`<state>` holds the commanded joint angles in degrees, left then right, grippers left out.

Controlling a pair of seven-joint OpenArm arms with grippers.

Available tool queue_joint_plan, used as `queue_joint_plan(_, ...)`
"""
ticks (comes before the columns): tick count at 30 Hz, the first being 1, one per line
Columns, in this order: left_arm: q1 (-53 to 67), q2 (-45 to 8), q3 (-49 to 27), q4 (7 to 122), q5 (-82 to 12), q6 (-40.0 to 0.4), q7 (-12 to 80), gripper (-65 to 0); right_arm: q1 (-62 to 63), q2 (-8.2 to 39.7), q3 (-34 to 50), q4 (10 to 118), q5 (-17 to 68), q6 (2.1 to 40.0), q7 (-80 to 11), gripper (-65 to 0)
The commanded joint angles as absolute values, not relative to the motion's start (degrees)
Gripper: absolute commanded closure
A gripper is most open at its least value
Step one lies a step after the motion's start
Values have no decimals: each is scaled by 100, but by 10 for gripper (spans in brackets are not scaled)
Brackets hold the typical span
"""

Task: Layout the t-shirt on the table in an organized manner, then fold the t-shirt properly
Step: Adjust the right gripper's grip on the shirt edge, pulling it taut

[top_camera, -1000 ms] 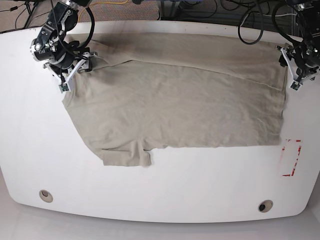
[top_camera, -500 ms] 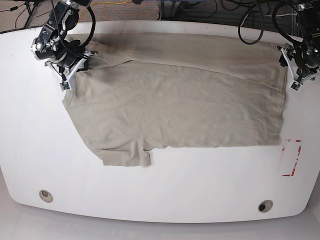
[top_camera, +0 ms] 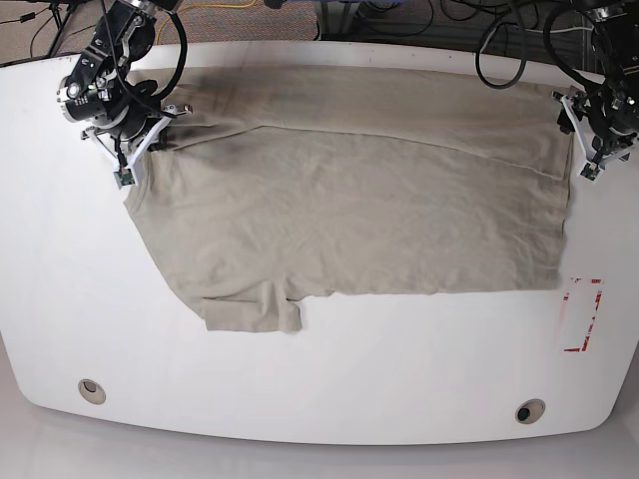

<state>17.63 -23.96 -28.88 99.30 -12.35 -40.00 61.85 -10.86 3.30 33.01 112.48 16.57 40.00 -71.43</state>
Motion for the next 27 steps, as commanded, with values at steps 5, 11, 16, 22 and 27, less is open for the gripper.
queue_joint_plan(5, 1763, -2396, -2818, 9930, -1235, -4000, 6185, -346, -1051, 330, 3002, 11451, 1657, 4000, -7160, 0)
queue_joint_plan(11, 1763, -2396, -2730, 9930, -1235, -4000, 6185, -346, -848, 330, 2730, 11451, 1657, 4000, -7134, 0)
queue_joint_plan(16, 1763, -2396, -2730, 9930, -1235, -4000, 6185, -346, -629, 330, 2668, 11442, 1648, 4000, -7134, 0)
queue_joint_plan(22, 1763, -2396, -2730, 9930, -1235, -4000, 6185, -346, -418, 409, 2668, 11266, 1613, 4000, -7125, 0)
queue_joint_plan(27, 1771, -2396, -2730, 9930, -1235, -4000, 6185, -346, -277, 602, 2677, 10958, 1622, 4000, -7116, 0)
